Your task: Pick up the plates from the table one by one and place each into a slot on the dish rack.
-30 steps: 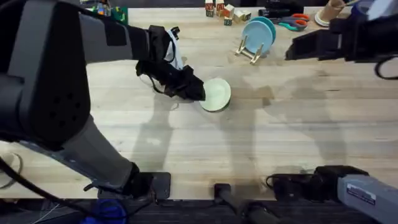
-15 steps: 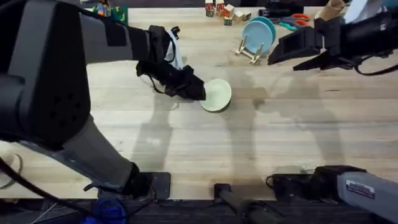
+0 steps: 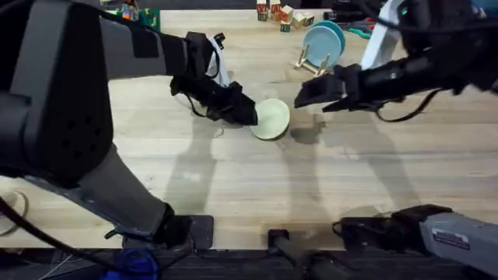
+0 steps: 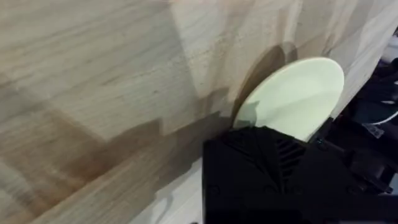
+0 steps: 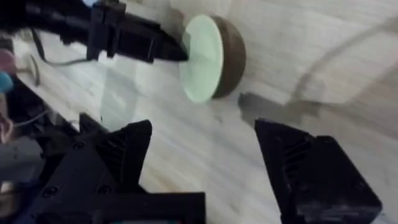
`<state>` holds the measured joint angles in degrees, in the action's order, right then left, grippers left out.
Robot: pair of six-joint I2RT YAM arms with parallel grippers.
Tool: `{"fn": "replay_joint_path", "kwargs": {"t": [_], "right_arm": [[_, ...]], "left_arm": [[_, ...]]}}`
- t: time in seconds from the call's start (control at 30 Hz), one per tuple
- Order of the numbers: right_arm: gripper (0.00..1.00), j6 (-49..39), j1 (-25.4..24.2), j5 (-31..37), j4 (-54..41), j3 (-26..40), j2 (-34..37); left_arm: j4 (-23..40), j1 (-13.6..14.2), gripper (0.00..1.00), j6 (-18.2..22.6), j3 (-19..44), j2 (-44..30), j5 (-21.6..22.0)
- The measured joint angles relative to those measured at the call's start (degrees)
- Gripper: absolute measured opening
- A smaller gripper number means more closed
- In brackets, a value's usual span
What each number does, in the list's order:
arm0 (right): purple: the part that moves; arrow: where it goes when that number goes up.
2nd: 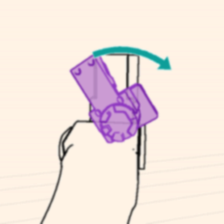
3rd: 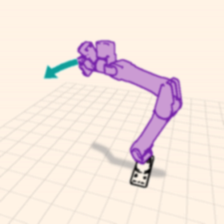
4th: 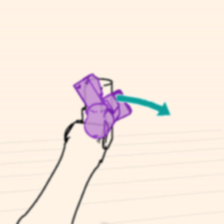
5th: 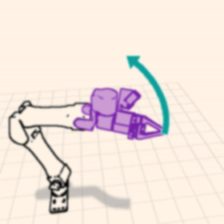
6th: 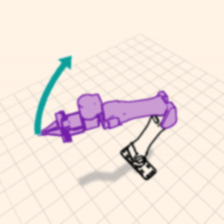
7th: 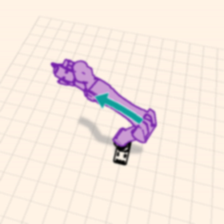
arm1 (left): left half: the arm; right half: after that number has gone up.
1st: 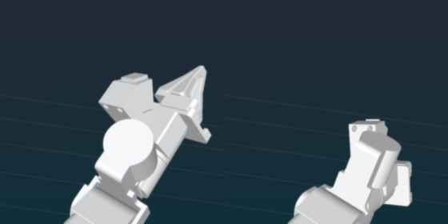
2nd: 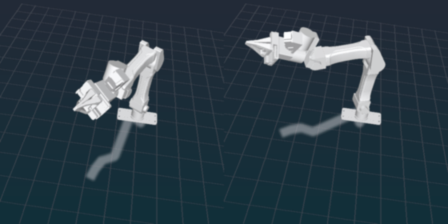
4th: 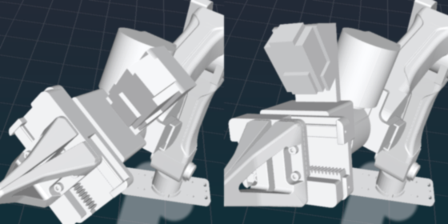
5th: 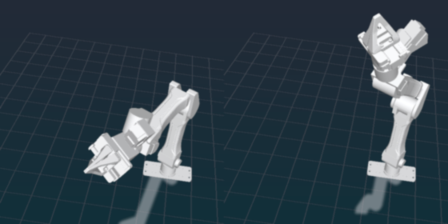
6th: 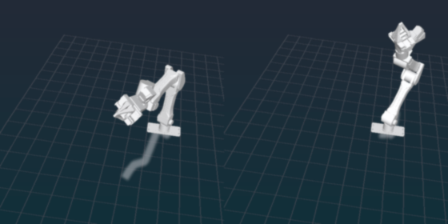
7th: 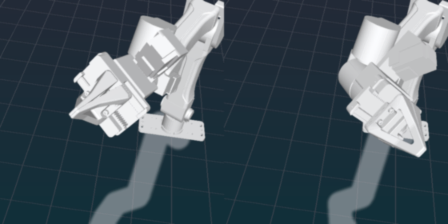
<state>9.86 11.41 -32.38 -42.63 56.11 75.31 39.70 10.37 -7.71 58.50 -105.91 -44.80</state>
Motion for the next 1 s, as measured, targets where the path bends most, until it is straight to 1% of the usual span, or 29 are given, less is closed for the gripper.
{"fn": "replay_joint_path", "kwargs": {"t": [0.17, 0.37, 0.57, 0.77, 0.87, 1.0], "right_arm": [[0.995, 6.4, 2.7, -0.1, 9.6, -5.6, 0.0], [0.995, 9.4, 5.9, -0.2, 15.0, -10.2, 0.5], [0.993, 12.1, 8.2, -0.3, 20.8, -10.8, 5.3], [0.993, 15.1, 8.9, -0.3, 25.1, -10.9, 11.0], [0.992, 16.6, 8.9, -0.3, 26.1, -10.9, 12.7], [0.992, 17.9, 8.9, -0.5, 26.5, -10.9, 12.8]], "left_arm": [[0.0, 0.0, 0.042, 0.0, 0.0, 0.0, 0.0], [0.1, 0.0, 0.042, 0.0, 0.0, 0.0, 0.0], [0.1, 0.0, 0.042, 0.0, 0.0, 0.0, 0.0], [0.1, 0.0, 0.042, 0.0, 0.0, 0.0, 0.0], [0.1, 0.0, 0.042, 0.0, 0.0, 0.0, 0.0], [0.1, 0.0, 0.041, 0.0, 0.0, 0.0, 0.0]]}}
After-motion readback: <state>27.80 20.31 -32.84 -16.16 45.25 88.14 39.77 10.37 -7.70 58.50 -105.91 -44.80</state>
